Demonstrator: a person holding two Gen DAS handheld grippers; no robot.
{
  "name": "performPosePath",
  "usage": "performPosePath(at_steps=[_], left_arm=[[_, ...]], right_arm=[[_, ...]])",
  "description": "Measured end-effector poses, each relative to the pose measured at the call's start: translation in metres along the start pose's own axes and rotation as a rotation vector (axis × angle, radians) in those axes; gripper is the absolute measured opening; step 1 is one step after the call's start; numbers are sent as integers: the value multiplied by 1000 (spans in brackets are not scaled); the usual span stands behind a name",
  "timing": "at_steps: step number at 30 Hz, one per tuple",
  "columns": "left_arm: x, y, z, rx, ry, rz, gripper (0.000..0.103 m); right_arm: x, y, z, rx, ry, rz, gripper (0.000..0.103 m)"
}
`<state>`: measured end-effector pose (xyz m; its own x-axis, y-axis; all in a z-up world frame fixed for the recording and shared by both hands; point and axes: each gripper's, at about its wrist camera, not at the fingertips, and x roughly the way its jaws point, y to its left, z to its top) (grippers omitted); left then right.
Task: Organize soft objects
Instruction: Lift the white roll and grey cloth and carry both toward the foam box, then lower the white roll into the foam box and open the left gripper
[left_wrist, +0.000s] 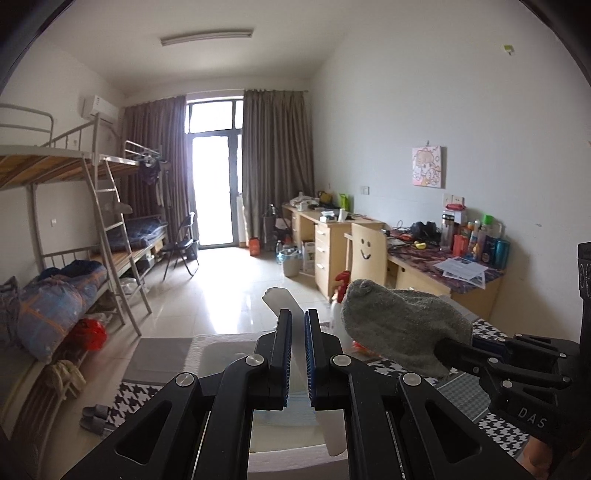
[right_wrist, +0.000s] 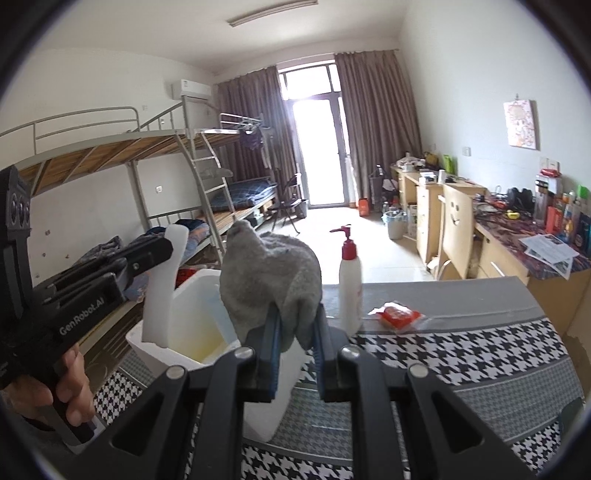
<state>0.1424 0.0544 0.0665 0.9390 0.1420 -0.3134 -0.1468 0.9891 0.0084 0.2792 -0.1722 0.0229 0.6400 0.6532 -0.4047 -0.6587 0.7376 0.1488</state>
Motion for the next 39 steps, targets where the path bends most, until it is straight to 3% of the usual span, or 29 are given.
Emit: performPosePath(at_steps=[17, 39], left_arm=[[20, 18, -4, -31, 43, 79, 7], [47, 29, -13, -49, 107, 65, 8]], right_arm=[[28, 17, 10, 3, 49, 57, 19], [39, 17, 11, -4, 69, 27, 19]])
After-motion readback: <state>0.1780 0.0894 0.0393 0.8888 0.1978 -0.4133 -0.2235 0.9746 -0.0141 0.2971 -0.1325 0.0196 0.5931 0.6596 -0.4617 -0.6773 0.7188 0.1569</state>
